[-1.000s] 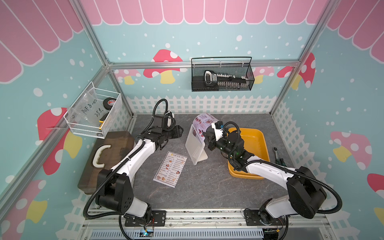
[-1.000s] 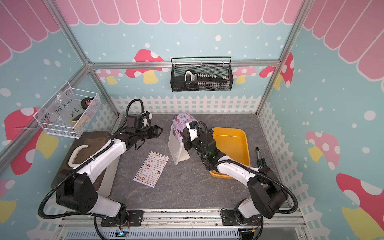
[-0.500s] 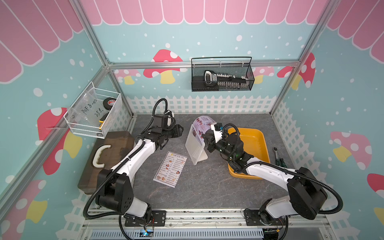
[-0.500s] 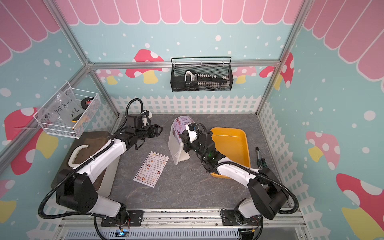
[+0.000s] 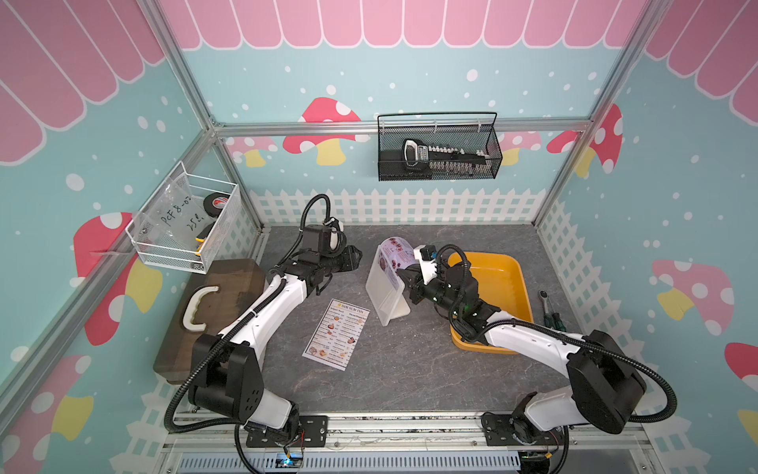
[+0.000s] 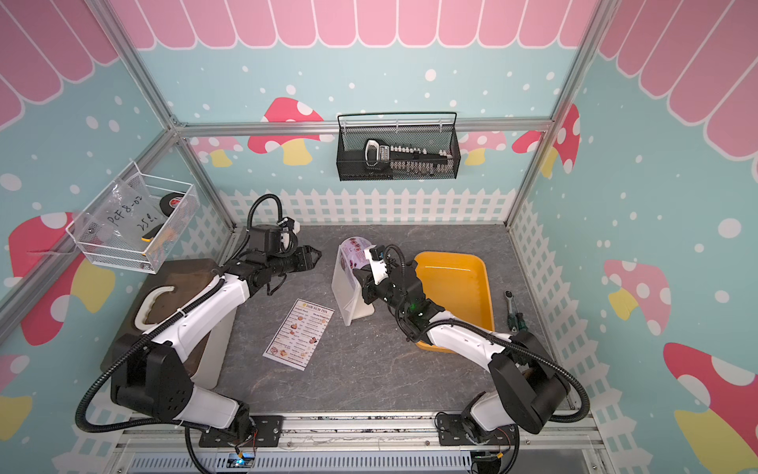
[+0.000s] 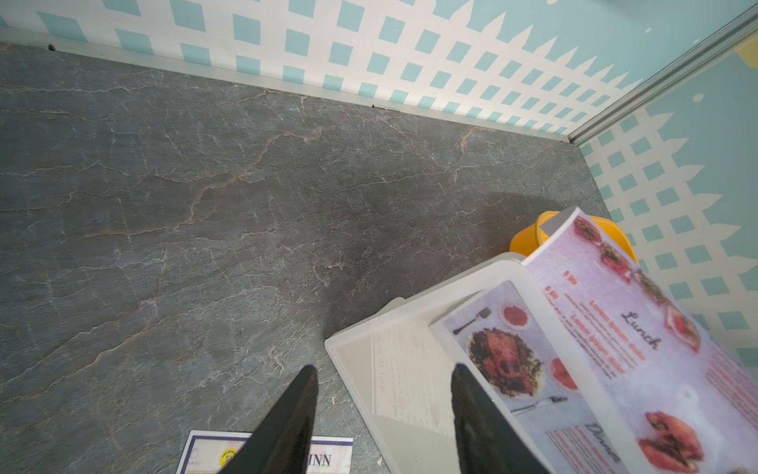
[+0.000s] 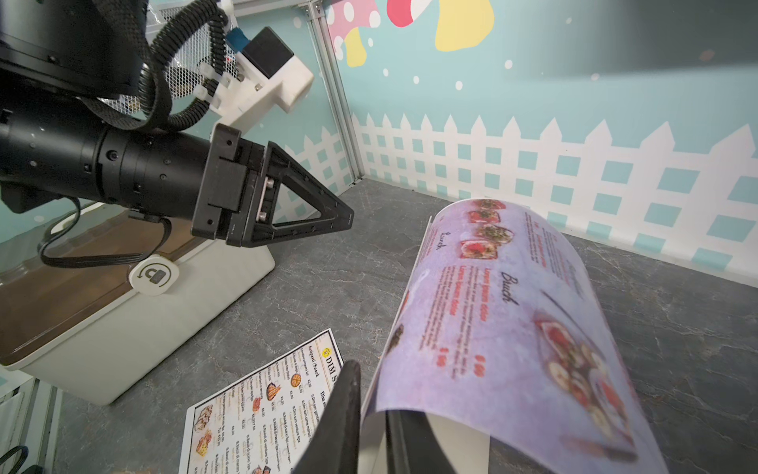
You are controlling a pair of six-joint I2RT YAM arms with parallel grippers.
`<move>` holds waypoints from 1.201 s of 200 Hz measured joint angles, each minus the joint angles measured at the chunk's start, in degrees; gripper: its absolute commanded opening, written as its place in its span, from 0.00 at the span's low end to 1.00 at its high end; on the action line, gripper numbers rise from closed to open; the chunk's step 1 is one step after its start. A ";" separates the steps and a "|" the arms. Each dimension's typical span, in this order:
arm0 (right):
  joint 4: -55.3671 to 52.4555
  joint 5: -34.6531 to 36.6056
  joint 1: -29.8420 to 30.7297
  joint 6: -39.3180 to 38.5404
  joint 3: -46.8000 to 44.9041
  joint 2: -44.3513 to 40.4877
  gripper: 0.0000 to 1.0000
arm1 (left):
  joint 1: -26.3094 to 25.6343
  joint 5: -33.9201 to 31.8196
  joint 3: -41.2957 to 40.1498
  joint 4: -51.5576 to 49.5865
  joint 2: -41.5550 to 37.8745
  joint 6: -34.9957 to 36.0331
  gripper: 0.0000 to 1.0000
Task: Replace the menus in the menu holders
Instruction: Insert the menu into the menu holder.
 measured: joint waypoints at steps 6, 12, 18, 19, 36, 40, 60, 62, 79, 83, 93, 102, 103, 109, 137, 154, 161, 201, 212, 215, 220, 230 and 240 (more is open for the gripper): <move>-0.48 -0.02 0.13 -0.24 0.00 0.00 0.20 | 0.00 0.00 0.00 0.00 0.00 0.02 0.54; -0.98 0.00 0.31 -0.48 0.00 0.00 0.22 | 0.00 0.00 0.00 0.00 0.00 0.02 0.53; -1.55 0.00 0.37 -0.76 0.02 0.00 0.25 | 0.02 0.00 0.00 0.02 0.00 0.00 0.54; -1.60 0.00 0.37 -0.74 0.02 0.00 0.26 | 0.02 0.00 0.00 0.02 0.00 0.02 0.54; -2.67 0.26 0.42 -1.38 0.26 0.00 0.31 | 0.11 -0.02 0.00 0.04 0.00 0.02 0.54; -2.84 0.39 0.39 -1.44 0.33 0.00 0.32 | 0.13 0.00 0.00 0.04 0.00 0.00 0.54; -3.87 1.51 0.39 -2.14 0.61 -0.26 0.34 | 0.26 0.00 0.00 0.04 0.00 0.02 0.53; -4.00 1.57 0.39 -2.19 0.61 -0.33 0.34 | 0.26 -0.02 0.00 0.07 0.00 0.00 0.54; -5.29 2.25 0.39 -2.62 0.66 -0.90 0.41 | 0.26 0.00 0.00 0.11 0.00 0.00 0.53; -5.66 2.45 0.39 -2.71 0.72 -1.01 0.42 | 0.28 0.00 0.00 0.11 0.00 0.00 0.53; -6.54 2.95 0.39 -3.02 0.94 -1.22 0.43 | 0.26 0.00 0.00 0.13 0.00 0.00 0.54; -7.23 3.34 0.39 -3.06 1.01 -1.51 0.44 | 0.26 0.00 0.00 0.13 0.00 0.00 0.53; -7.28 3.41 0.39 -3.06 1.03 -1.53 0.44 | 0.26 0.00 0.00 0.13 0.00 0.00 0.53; -7.72 3.69 0.39 -3.04 1.03 -1.75 0.47 | 0.28 0.00 0.02 0.13 0.00 0.00 0.54; -9.01 4.33 0.35 -3.02 1.03 -2.38 0.52 | 0.26 0.02 0.22 0.20 0.00 0.00 0.54; -9.55 4.48 0.33 -2.75 1.20 -2.49 0.56 | 0.26 0.15 0.26 0.20 0.00 0.00 0.53; -9.88 4.50 0.33 -2.54 1.49 -2.49 0.57 | 0.26 0.17 0.28 0.20 0.00 -0.02 0.53; -10.36 3.74 -0.09 -0.52 3.63 -2.47 0.63 | 0.26 0.17 0.33 0.20 0.00 0.00 0.53; -10.34 3.50 -0.28 0.37 4.31 -2.32 0.64 | 0.26 0.17 0.33 0.20 0.00 0.00 0.54; -10.32 3.48 -0.42 0.46 4.44 -2.25 0.64 | 0.26 0.17 0.33 0.20 0.00 0.00 0.53; -10.23 3.34 -0.46 0.74 4.74 -2.08 0.64 | 0.26 0.17 0.33 0.20 0.00 0.00 0.54; -9.94 3.26 -0.57 1.16 5.05 -1.75 0.64 | 0.26 0.17 0.33 0.20 0.00 0.00 0.53; -9.70 3.15 -0.81 1.60 5.20 -1.38 0.64 | 0.26 0.17 0.33 0.20 0.00 0.00 0.53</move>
